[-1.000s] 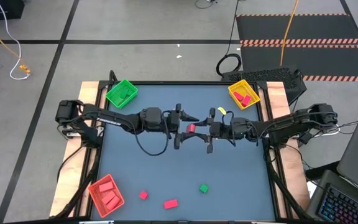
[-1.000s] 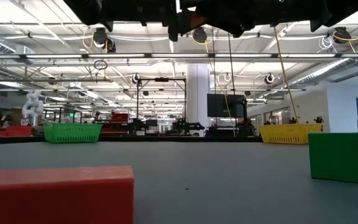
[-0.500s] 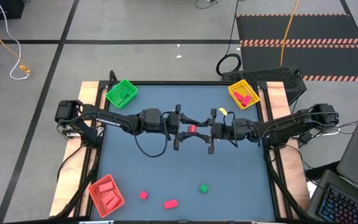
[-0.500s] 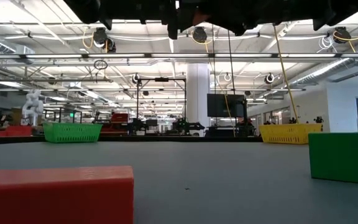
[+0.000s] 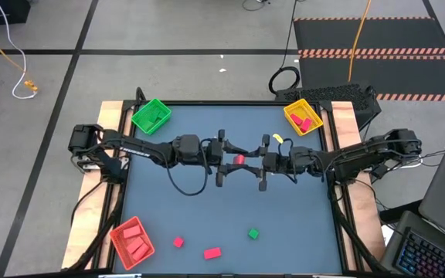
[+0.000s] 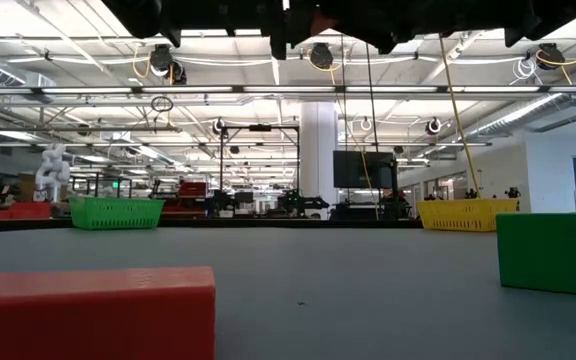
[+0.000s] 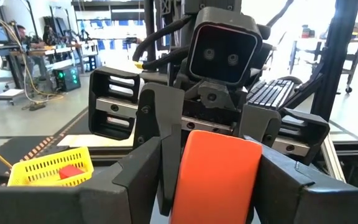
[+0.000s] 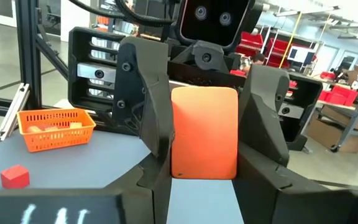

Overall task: Sort & place blocks by color
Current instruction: Put the orange block into the orange bin

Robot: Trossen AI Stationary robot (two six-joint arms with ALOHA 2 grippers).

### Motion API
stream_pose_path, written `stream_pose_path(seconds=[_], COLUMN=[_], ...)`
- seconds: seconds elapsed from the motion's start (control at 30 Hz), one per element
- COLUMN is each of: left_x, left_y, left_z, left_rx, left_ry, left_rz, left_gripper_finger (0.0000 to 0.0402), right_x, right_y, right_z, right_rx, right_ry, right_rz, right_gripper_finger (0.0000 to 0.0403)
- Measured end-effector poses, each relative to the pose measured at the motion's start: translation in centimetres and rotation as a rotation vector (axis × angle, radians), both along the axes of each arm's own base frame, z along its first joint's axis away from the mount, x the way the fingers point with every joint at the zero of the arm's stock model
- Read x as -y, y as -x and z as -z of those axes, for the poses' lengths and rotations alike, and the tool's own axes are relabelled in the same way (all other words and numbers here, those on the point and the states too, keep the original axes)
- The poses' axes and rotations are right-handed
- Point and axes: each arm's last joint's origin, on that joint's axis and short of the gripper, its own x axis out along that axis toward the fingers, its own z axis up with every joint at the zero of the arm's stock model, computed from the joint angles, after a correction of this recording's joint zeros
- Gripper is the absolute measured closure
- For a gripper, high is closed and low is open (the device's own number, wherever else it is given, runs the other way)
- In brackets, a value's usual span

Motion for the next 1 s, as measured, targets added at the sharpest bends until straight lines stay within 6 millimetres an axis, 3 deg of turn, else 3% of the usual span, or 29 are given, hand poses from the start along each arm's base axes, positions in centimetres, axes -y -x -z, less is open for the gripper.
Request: stream_pose_path(seconds=[0.8,1.0], left_x=[1.9,1.8], left_y=[0.2,0.2], left_z=[-1.2,-1.2], left_rx=[0.138,0.136], left_ry=[-0.011,-0.013], left_rz=[-0.004,-0.041], left_gripper_finger=[0.019,0.0231], right_x=[-0.1,0.0], right_y=[0.0,0.0], right_z=[-0.8,-0.7], right_rx=[0.077,0.073], right_ry=[0.017,-0.016], right_rz=[-0.01,0.002], right_gripper_finger=[0.0277,0.0261])
